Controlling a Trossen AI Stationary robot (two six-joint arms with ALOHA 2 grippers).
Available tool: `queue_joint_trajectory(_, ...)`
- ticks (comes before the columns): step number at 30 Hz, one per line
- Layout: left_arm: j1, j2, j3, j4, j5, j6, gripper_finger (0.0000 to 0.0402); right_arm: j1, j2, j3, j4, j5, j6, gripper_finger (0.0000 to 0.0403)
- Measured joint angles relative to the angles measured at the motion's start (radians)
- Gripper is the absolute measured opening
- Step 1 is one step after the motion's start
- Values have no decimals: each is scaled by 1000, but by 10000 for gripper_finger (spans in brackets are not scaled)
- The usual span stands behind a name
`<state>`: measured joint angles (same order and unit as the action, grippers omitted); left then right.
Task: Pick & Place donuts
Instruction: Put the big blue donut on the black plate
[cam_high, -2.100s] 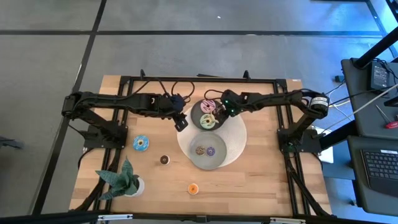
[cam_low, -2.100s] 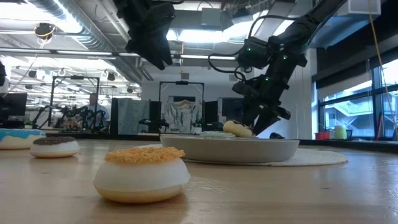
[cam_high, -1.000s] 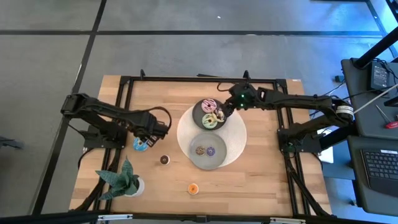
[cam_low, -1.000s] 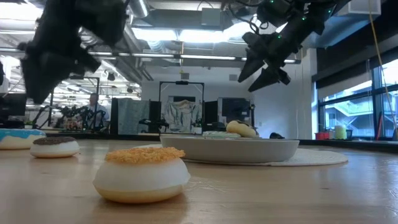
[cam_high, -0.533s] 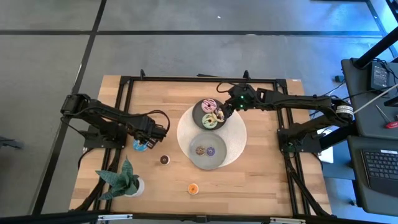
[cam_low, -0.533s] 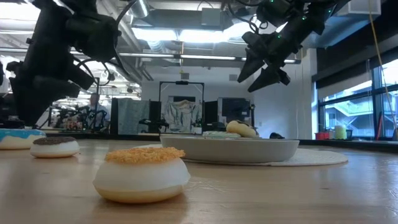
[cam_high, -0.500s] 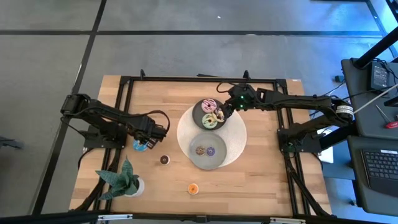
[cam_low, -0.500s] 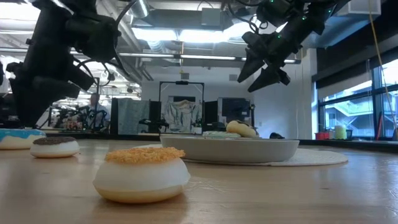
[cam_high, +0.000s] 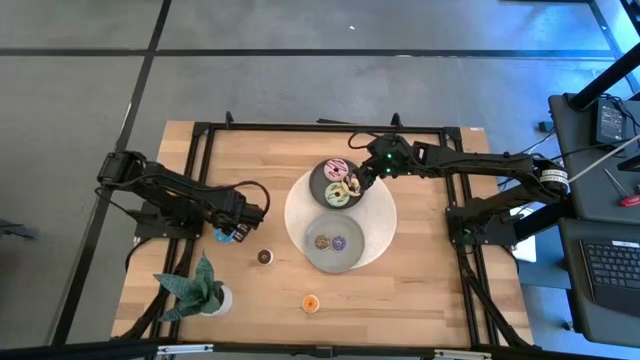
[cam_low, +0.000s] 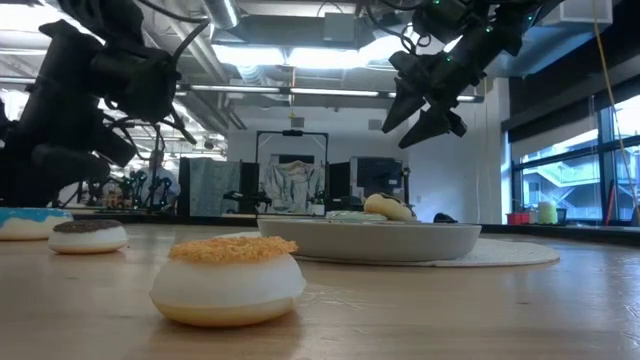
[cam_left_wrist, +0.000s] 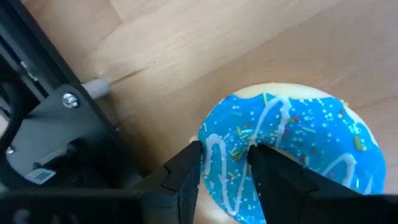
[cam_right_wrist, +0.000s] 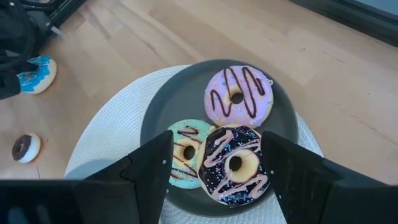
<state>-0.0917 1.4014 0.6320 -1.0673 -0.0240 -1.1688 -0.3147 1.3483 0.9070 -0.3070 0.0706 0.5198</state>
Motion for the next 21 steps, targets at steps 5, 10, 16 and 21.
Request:
queue_joint_trajectory(5, 0, 0, -8, 8, -7, -10, 121, 0, 0, 0, 0, 0, -2, 244)
queue_joint_trajectory(10, 0, 0, -8, 10, -11, -5, 92, 0, 0, 0, 0, 0, -4, 244)
queue_joint_trajectory(16, 0, 0, -8, 10, -12, 1, 53, 0, 0, 0, 0, 1, -9, 244)
queue_joint_trajectory(21, 0, 0, 32, -28, -44, 4, 35, 0, 0, 0, -1, 1, -9, 244)
